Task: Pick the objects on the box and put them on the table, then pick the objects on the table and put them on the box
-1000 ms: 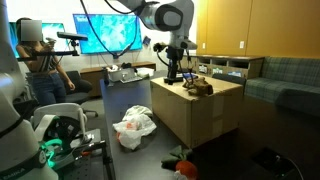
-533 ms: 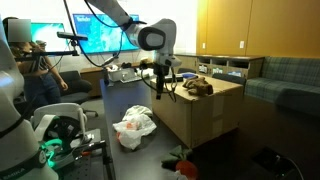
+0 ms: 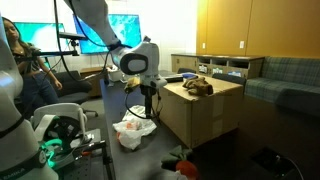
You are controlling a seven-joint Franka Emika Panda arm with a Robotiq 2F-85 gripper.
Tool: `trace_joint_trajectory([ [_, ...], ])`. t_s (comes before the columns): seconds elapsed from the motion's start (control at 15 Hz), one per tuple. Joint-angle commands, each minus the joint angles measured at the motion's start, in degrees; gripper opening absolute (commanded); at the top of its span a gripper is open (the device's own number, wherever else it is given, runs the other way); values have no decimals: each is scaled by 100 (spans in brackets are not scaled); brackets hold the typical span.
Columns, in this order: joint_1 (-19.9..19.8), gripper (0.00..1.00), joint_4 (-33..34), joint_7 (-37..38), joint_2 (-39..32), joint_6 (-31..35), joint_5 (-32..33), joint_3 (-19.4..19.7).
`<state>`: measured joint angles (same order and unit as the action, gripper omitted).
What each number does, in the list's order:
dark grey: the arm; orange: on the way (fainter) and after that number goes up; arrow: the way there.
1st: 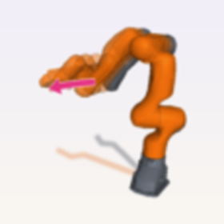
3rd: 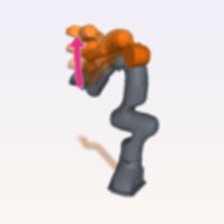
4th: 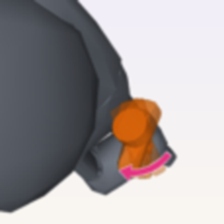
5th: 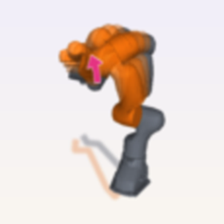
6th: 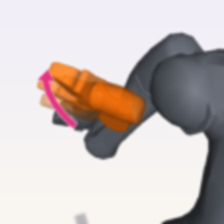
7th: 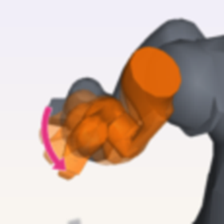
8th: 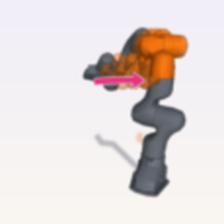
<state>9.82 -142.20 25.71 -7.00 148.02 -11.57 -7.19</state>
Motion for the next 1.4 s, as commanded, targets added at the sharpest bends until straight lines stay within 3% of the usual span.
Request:
trace_joint_trajectory([
  [0.0,44,100,-309,-140,-203,682,-208,-114],
  [0.73,-109,100,129,-781,-1333,810,-1086,-563],
  [1.33,-768,100,496,-2019,-2402,1283,-2170,-1230],
])
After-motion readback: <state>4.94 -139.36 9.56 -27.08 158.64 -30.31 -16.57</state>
